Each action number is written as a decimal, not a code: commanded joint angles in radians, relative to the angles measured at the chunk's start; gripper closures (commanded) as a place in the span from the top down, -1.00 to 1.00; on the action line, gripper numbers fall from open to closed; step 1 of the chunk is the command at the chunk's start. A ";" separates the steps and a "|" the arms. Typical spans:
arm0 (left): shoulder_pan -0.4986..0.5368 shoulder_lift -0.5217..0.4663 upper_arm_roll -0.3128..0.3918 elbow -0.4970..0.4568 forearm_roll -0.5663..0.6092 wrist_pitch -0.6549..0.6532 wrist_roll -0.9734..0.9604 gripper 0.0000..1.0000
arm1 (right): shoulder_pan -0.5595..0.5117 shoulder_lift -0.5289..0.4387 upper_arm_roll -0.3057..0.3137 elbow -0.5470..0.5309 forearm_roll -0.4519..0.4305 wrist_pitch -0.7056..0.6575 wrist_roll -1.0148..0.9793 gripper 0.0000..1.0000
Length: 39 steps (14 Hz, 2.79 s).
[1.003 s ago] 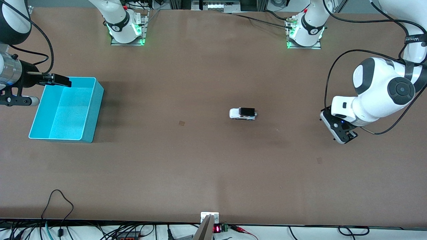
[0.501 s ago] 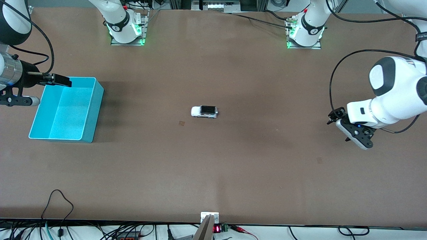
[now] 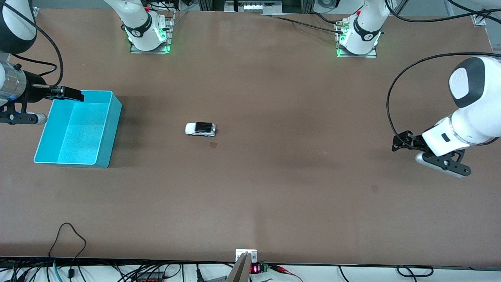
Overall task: Wind and store white jeep toy
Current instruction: 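Open the left gripper to release the jeep and lift away, then return the left arm to rest while the right gripper reaches the jeep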
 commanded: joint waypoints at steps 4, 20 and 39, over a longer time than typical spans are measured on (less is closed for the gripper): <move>-0.087 -0.093 0.145 0.011 -0.008 -0.041 -0.164 1.00 | -0.006 -0.005 0.000 -0.008 0.015 -0.013 -0.008 1.00; -0.103 -0.182 0.133 0.177 -0.002 -0.310 -0.270 1.00 | 0.023 -0.088 0.003 -0.228 0.050 0.147 0.206 1.00; -0.089 -0.195 0.136 0.171 -0.008 -0.376 -0.250 1.00 | 0.337 0.032 0.003 -0.533 0.050 0.675 1.663 1.00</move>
